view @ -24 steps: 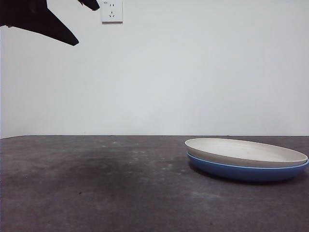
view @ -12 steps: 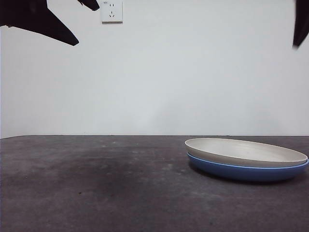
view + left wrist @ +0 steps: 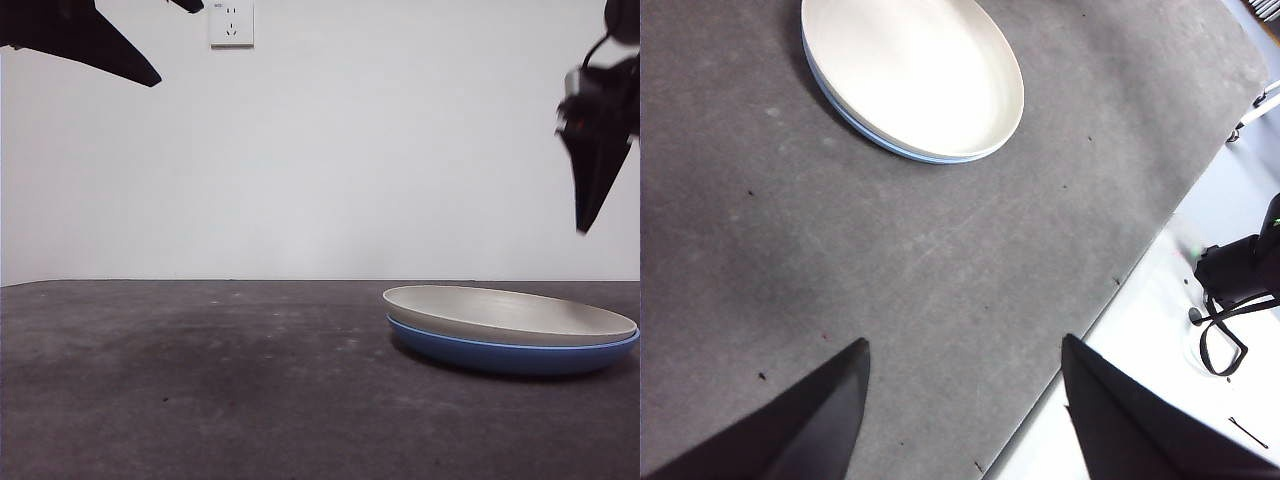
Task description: Pick up the white plate, put it on the blue plate, put it on desk
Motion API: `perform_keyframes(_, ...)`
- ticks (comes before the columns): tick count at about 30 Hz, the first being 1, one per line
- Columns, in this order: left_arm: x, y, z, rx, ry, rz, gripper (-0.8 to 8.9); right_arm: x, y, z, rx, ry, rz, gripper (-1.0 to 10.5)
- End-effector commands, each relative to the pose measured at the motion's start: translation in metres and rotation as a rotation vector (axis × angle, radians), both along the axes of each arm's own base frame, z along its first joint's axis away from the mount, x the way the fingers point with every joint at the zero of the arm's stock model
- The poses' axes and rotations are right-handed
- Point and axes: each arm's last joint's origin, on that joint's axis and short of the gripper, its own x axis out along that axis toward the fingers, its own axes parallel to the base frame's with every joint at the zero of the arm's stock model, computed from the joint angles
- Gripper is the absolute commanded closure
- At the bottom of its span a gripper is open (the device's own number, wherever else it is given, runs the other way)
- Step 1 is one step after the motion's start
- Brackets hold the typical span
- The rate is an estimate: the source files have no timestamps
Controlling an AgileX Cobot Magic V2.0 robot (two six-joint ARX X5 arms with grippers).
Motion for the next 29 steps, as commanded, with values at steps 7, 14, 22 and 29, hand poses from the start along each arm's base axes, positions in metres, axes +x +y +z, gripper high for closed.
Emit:
perform_keyframes(7,0.000,-0.002,0.004,-0.008,-0.029,-0.022,5.01,0.010,0.001,-0.058,0.052,0.041,0.014,6.0)
perform_keyframes(14,0.000,-0.002,0.004,-0.009,-0.027,-0.020,5.01,0.004,-0.002,-0.081,0.102,0.021,0.014,6.9)
perform_keyframes(22,0.000,-0.002,0.004,-0.011,-0.020,-0.015,5.01,0.004,-0.005,-0.085,0.101,0.002,-0.010,9.0)
perform_keyframes(29,0.000,-0.002,0.004,-0.012,-0.018,-0.013,5.01,0.007,-0.013,-0.083,0.121,-0.015,-0.061,9.4)
